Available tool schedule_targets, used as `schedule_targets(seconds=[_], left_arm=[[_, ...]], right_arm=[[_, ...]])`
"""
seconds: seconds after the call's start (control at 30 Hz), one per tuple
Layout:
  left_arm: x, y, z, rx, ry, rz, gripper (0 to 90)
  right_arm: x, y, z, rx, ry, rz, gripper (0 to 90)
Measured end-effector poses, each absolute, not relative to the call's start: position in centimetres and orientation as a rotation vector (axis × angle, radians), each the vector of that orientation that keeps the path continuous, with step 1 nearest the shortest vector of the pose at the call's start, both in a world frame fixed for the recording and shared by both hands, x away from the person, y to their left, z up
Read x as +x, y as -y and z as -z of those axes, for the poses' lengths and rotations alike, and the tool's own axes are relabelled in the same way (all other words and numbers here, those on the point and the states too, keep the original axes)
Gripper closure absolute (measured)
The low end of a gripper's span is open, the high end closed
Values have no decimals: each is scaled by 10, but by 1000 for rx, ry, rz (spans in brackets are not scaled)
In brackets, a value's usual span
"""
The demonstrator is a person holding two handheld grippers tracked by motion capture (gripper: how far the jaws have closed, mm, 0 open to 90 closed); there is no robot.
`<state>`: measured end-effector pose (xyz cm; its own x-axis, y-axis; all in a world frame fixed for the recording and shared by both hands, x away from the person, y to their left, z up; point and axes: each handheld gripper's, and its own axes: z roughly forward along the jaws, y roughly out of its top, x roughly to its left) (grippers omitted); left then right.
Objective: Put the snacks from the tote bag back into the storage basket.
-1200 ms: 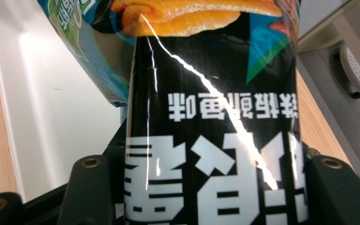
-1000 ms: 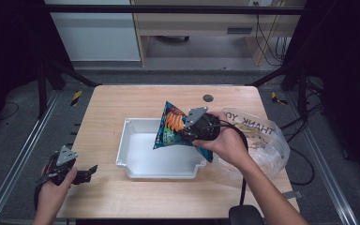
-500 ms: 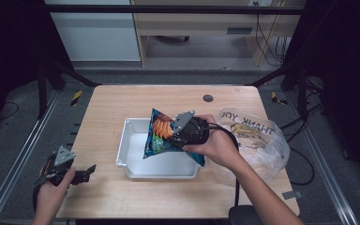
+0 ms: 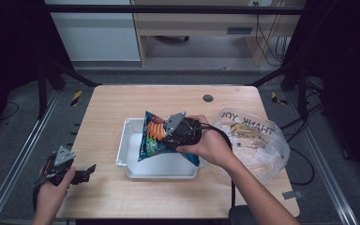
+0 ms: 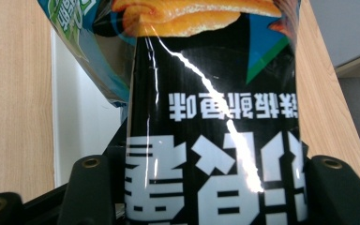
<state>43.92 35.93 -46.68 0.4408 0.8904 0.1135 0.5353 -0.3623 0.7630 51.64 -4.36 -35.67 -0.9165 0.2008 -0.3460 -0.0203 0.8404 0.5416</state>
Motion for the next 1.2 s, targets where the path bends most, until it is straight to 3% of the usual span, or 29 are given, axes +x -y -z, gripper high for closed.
schedule_targets(seconds=[1.2], left_arm=[[440, -357, 467, 2050, -1185, -701, 29]], right_arm=[[524, 19, 376, 53, -2680, -758, 419]])
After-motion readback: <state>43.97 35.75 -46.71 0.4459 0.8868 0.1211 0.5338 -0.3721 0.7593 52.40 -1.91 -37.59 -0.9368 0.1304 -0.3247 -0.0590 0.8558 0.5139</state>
